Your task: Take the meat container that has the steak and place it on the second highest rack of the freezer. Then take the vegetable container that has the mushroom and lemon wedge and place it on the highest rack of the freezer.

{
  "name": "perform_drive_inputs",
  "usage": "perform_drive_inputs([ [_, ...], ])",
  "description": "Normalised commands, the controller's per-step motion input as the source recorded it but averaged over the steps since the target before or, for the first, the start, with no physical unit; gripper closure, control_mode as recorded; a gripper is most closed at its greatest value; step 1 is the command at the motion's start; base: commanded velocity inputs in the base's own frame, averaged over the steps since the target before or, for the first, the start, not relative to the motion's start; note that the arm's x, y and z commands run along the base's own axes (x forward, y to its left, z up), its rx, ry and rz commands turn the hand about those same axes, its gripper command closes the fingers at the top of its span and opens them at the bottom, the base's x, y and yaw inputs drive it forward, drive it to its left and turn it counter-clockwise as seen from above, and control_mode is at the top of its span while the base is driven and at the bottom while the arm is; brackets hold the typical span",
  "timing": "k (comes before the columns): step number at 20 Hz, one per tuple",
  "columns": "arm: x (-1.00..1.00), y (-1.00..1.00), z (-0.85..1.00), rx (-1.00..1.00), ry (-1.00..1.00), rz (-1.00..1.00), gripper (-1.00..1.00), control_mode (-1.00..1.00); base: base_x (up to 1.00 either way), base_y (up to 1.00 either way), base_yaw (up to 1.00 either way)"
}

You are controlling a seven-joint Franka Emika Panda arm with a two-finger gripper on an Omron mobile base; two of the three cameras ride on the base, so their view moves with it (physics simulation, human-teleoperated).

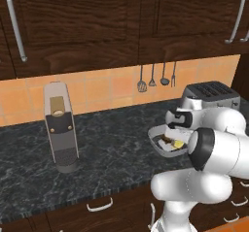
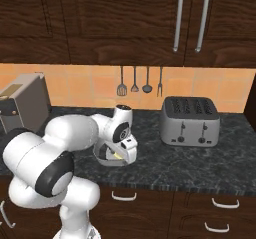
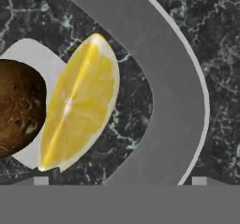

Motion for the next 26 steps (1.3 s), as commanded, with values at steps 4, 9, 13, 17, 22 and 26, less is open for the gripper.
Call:
perform_drive_inputs([
  [4,0.0,0.0,-0.33,0.0,0.0,0.0,-1.0,-1.0,0.0,0.0,0.0],
  [9,-0.16,0.0,-0.19,0.0,0.0,0.0,-1.0,-1.0,0.0,0.0,0.0],
  [13,-0.2,0.0,-0.13,0.0,0.0,0.0,-1.0,-1.0,0.0,0.0,0.0],
  [17,0.0,0.0,0.0,0.0,0.0,-0.01,-1.0,-1.0,0.0,0.0,0.0],
  [22,0.0,0.0,-0.02,0.0,-0.04,0.0,-1.0,-1.0,0.0,0.0,0.0],
  [26,0.0,0.0,-0.23,0.0,-0.12,0.0,-1.0,-1.0,0.0,0.0,0.0],
])
